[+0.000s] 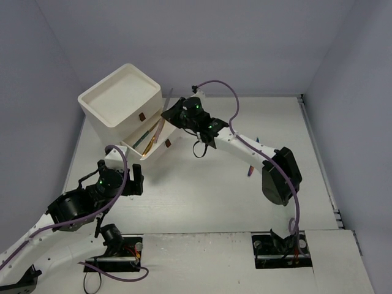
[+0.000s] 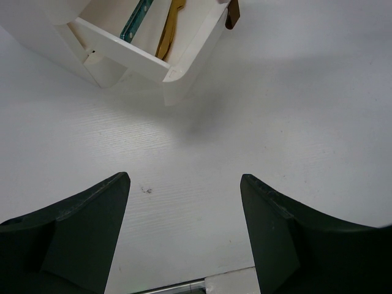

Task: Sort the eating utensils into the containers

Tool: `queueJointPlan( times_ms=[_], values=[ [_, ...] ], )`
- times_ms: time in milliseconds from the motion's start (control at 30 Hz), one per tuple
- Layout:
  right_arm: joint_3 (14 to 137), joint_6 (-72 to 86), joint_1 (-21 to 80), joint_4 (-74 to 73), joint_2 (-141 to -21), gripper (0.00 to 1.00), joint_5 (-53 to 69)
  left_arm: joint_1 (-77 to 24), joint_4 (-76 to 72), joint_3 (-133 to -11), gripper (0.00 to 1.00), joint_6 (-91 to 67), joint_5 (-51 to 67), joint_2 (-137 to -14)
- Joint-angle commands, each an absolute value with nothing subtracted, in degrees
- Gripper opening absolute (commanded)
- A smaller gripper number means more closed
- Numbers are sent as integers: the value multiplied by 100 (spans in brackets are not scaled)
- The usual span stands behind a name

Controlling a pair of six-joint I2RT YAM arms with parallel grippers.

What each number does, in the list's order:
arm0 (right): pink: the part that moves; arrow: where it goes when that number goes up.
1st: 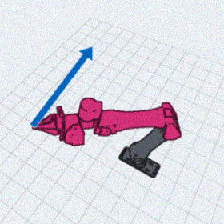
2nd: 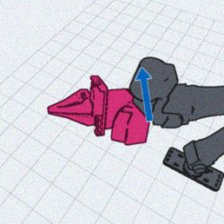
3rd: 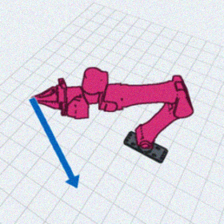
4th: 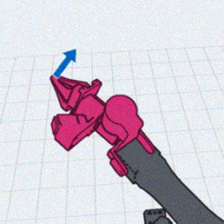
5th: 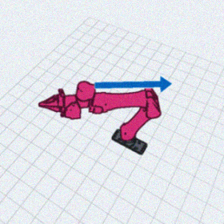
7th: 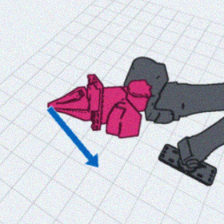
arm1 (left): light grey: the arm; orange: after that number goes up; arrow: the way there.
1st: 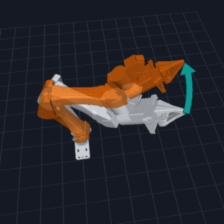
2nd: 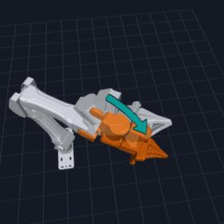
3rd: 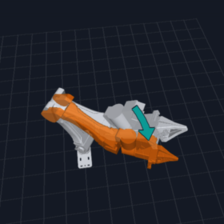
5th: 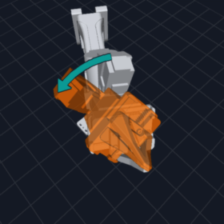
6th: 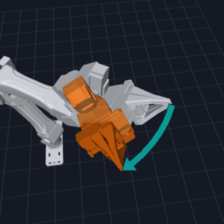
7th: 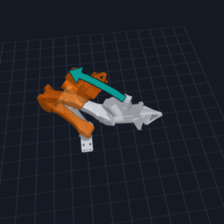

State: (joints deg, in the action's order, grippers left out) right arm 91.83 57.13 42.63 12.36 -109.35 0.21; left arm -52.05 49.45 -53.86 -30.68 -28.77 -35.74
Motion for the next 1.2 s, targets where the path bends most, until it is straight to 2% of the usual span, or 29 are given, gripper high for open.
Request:
queueJointPlan(
  times_ms=[0, 100, 167, 267, 400, 567, 800, 967, 1167],
  values=[
    [9718, 6263, 4441, 2113, -11143, 0, -296, -5159, 4711, -5686, 70, -3108, -2974, -3579],
    [9922, 6237, 4564, 2118, -11445, 3, -409, -5159, 4711, -5687, 70, -3103, -2979, -3539],
    [9982, 6198, 4570, 2110, -11553, 16, -380, -5159, 4711, -5678, 70, -3103, -2979, -3533],
    [9997, 5990, 4564, 2094, -11597, 30, -248, -5150, 4718, -5647, 70, -3116, -2971, -3503],
    [9929, 5643, 4521, 1967, -11447, 39, -58, -5150, 4710, -5615, 70, -3148, -2961, -3499],
    [9395, 5060, 4338, 1565, -10696, 40, -231, -5153, 4705, -5612, 70, -3173, -2924, -3547],
    [8491, 3570, 3772, -245, -9517, 46, -1517, -5155, 4702, -5626, 70, -3168, -2909, -3542],
    [7587, 2987, 3063, -1223, -8816, 51, -1985, -5150, 4694, -5598, 70, -3173, -2880, -3570],
    [6392, 2768, 2176, -1476, -8394, 52, -1667, -5150, 4693, -5616, 70, -3167, -2857, -3577]
  ],
)
